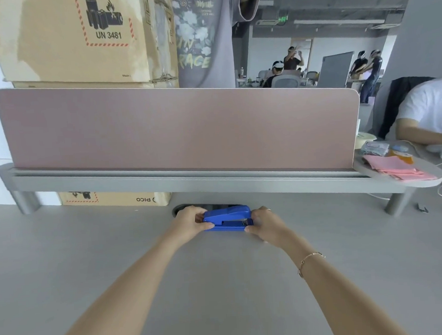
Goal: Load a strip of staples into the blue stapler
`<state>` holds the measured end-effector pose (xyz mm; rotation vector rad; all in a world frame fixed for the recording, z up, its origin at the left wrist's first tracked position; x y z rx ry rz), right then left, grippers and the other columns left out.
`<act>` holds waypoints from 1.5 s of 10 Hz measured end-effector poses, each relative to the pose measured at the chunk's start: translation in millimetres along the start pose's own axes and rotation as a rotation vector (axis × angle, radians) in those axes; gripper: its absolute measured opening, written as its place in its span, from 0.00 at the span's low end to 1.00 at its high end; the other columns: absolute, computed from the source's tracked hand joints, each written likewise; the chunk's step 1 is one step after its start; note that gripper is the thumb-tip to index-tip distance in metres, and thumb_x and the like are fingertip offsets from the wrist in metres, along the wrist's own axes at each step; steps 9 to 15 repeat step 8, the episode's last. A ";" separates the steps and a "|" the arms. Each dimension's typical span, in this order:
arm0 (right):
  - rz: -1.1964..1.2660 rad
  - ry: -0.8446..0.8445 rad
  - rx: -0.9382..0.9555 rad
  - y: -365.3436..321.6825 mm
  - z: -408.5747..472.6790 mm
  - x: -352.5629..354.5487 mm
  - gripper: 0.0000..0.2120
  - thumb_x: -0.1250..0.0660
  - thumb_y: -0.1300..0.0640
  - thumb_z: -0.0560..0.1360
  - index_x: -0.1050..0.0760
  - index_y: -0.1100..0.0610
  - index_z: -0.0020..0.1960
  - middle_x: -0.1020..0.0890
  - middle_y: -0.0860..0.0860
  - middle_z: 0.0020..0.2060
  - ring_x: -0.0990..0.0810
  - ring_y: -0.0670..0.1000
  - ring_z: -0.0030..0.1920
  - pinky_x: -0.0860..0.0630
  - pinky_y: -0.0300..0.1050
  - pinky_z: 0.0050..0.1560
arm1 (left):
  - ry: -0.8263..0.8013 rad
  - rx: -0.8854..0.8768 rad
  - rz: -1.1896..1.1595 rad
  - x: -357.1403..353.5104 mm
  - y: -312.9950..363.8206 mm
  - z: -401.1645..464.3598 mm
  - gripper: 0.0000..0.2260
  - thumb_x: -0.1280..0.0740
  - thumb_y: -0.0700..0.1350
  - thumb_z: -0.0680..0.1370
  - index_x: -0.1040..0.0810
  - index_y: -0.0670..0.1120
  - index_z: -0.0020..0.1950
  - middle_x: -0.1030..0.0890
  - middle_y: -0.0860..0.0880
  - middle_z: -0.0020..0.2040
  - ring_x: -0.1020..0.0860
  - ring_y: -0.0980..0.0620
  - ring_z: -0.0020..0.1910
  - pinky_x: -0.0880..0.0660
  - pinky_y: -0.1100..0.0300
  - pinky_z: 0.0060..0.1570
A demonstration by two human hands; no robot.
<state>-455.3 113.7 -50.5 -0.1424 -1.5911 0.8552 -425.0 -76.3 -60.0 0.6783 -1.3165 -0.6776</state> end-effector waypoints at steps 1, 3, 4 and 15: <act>-0.005 0.001 -0.011 1.2 1.2 -1.7 0.04 0.35 0.61 0.72 0.30 0.56 0.40 0.32 0.55 0.46 0.30 0.49 0.32 0.34 0.37 0.29 | 0.003 0.006 0.010 -0.9 -1.4 -0.9 0.06 0.26 0.42 0.71 0.18 0.49 0.46 0.15 0.46 0.46 0.18 0.50 0.46 0.24 0.55 0.50; -0.037 -0.005 -0.043 5.6 3.7 -4.8 0.07 0.36 0.61 0.73 0.26 0.62 0.49 0.32 0.55 0.47 0.28 0.56 0.40 0.32 0.43 0.42 | 0.026 0.011 0.008 0.0 -4.8 -0.9 0.07 0.26 0.42 0.71 0.18 0.48 0.47 0.16 0.45 0.47 0.18 0.49 0.47 0.23 0.53 0.52; -0.035 -0.024 -0.068 4.5 2.8 -4.9 0.03 0.36 0.60 0.73 0.27 0.60 0.45 0.31 0.56 0.46 0.28 0.56 0.38 0.32 0.42 0.40 | 0.012 0.013 0.035 -0.5 2.5 -3.0 0.06 0.26 0.41 0.71 0.20 0.50 0.44 0.17 0.46 0.46 0.19 0.51 0.43 0.24 0.58 0.47; 0.308 0.148 -0.244 35.6 -65.0 -0.3 0.18 0.36 0.61 0.74 0.32 0.58 0.64 0.27 0.55 0.56 0.26 0.51 0.44 0.29 0.40 0.41 | 0.166 0.257 -0.171 15.0 -25.7 -51.9 0.19 0.26 0.39 0.71 0.24 0.40 0.61 0.21 0.43 0.57 0.23 0.45 0.58 0.30 0.59 0.54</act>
Point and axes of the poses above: each hand's wrist, its own z-axis towards the middle knuckle, its own x-axis out of the back of the hand, y = z × x, the point moved 10 cm from there along z, towards the middle knuckle
